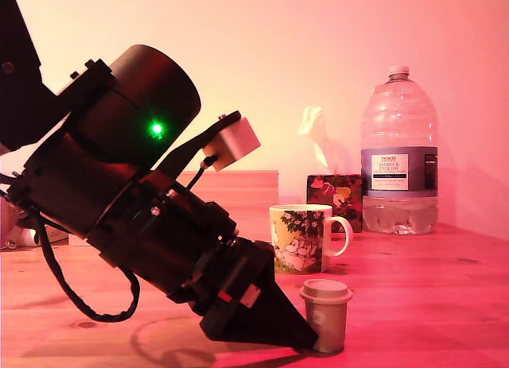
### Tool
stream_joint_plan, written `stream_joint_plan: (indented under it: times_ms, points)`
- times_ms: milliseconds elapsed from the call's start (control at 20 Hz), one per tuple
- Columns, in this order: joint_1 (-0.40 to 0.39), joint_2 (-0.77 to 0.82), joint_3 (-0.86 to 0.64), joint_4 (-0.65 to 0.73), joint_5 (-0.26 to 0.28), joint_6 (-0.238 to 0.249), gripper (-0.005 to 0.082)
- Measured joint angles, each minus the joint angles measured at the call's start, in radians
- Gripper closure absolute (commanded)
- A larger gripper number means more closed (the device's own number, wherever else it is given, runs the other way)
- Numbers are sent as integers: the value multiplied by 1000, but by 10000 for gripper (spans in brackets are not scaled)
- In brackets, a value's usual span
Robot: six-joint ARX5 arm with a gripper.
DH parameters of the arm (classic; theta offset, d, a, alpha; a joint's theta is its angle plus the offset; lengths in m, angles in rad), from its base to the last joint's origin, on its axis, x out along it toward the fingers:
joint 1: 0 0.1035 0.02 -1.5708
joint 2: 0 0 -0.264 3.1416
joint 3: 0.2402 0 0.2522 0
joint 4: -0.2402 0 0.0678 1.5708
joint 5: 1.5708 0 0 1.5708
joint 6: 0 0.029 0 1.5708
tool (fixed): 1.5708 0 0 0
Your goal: Pick up the coffee capsules from the table one by one and drop them inside the nearest coffee cup
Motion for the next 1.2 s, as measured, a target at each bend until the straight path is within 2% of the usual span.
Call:
stream_joint_plan:
  times_ms: [350, 400, 450, 550, 600, 1000, 1200]
  points:
    - [-7, -8, 0, 1, -2, -15, 653]
    - [-8, -8, 0, -1, 1, -15, 617]
    - [-10, -8, 0, -5, 5, -15, 507]
    - [-11, -8, 0, -10, 10, -15, 234]
    - [-11, -8, 0, -9, 10, -15, 179]
    - [-18, -6, 6, 69, -9, -16, 181]
    - [-20, 45, 54, 73, -10, -15, 181]
